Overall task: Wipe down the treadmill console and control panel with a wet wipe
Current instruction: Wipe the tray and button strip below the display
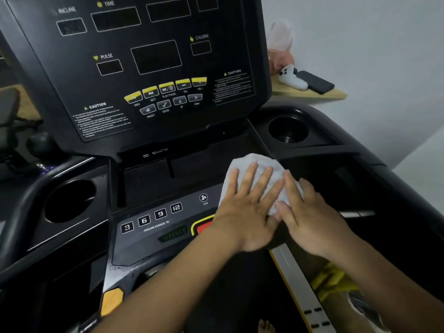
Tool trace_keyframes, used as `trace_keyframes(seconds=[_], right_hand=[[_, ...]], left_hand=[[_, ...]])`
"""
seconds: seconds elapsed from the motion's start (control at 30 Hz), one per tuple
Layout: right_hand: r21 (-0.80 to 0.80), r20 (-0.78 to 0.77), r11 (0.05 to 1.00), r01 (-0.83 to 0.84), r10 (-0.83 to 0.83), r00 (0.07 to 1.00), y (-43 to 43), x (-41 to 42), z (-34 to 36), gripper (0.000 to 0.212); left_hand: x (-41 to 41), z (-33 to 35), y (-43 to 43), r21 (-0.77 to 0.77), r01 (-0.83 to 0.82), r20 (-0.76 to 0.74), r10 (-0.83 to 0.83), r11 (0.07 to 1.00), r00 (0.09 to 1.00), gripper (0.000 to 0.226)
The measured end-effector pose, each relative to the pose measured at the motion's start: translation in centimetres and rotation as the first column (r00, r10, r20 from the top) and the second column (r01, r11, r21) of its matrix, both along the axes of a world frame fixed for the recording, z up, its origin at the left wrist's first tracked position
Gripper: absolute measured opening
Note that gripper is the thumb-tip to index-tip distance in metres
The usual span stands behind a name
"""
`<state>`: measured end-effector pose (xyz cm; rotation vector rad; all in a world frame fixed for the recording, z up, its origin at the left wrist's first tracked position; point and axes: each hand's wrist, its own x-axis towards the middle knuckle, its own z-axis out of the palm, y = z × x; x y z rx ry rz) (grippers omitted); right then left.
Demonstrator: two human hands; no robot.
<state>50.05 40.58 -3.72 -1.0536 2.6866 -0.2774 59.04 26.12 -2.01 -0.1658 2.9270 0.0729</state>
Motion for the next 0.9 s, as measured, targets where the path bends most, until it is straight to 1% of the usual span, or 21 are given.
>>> trace_keyframes(seconds=[0.1,0.2,0.23,0.27,0.33,0.37,0.4,0.47,0.5,0.53,0.6,0.67,0.73,0.77,0.83,0.9], right_hand=[[-0.073,0.043,0.997,-0.02,0.023,0.999,-2.2,-2.3,0.4,0.064],[-0.107,0.033,0.994,-0.016,0.02,0.999,-1.2,-1.6,0.1,0.065],[-0.103,-0.001,0.995,-0.019,0.019,1.0,-0.1,-0.6,-0.3,0.067],[-0.081,-0.073,0.996,-0.029,0.023,0.997,1.0,0.6,-1.0,0.069],[0.004,-0.2,1.0,-0.014,0.014,0.98,2.7,2.5,-2.3,0.075],[0.023,-0.222,1.0,-0.006,0.011,0.975,2.9,2.7,-2.5,0.078],[0.033,-0.22,0.999,-0.008,0.016,0.975,2.8,2.4,-2.5,0.082],[0.073,-0.18,0.997,-0.017,0.03,0.983,1.8,1.1,-1.8,0.099],[0.112,-0.164,0.994,-0.015,0.034,0.986,1.0,0.5,-1.3,0.108],[0.16,-0.179,0.987,-0.015,0.044,0.983,0.3,0.2,-0.5,0.115],[0.214,-0.226,0.977,-0.023,0.072,0.971,-0.7,0.8,0.9,0.117],[0.185,-0.197,0.981,-0.063,0.1,0.975,-0.4,2.4,1.2,0.115],[0.162,-0.172,0.982,-0.092,0.12,0.978,0.6,3.9,0.7,0.117],[0.162,-0.186,0.981,-0.103,0.133,0.974,0.9,4.2,0.5,0.117],[0.165,-0.212,0.979,-0.121,0.155,0.965,0.8,3.6,0.2,0.121],[0.136,-0.193,0.981,-0.141,0.166,0.967,-0.3,2.4,0.4,0.125]], left_hand=[[-2.9,0.5,-0.8,-0.003,0.001,0.002,-0.001,1.0,1.0,0.075],[-1.9,0.4,-0.3,-0.013,0.033,-0.014,-0.034,0.999,0.999,0.08],[-0.9,0.1,0.4,-0.013,0.053,-0.011,-0.053,0.998,0.999,0.082],[0.2,-0.2,1.1,-0.015,0.076,0.001,-0.076,0.997,0.997,0.085],[1.8,-0.5,2.0,-0.043,0.113,0.023,-0.112,0.993,0.993,0.092],[1.9,-0.6,2.0,-0.059,0.124,0.026,-0.123,0.99,0.992,0.095],[1.5,-0.5,1.8,-0.066,0.134,0.029,-0.132,0.989,0.991,0.098],[-0.2,-0.2,1.3,-0.066,0.132,0.03,-0.13,0.989,0.991,0.106],[-1.2,0.0,1.1,-0.077,0.122,0.027,-0.12,0.99,0.992,0.111],[-2.0,0.2,1.0,-0.096,0.11,0.021,-0.108,0.989,0.994,0.114],[-2.4,0.1,1.3,-0.112,0.093,0.01,-0.092,0.989,0.996,0.118],[-0.9,-0.4,1.7,-0.085,0.092,-0.01,-0.093,0.992,0.996,0.12],[1.6,-1.0,1.8,-0.056,0.092,-0.086,-0.097,0.994,0.992,0.119],[2.5,-1.2,1.7,-0.054,0.087,-0.116,-0.092,0.995,0.989,0.118],[2.6,-1.0,1.5,-0.055,0.066,-0.107,-0.072,0.996,0.992,0.119],[1.2,-0.4,1.5,-0.053,0.013,-0.054,-0.016,0.998,0.998,0.119]])
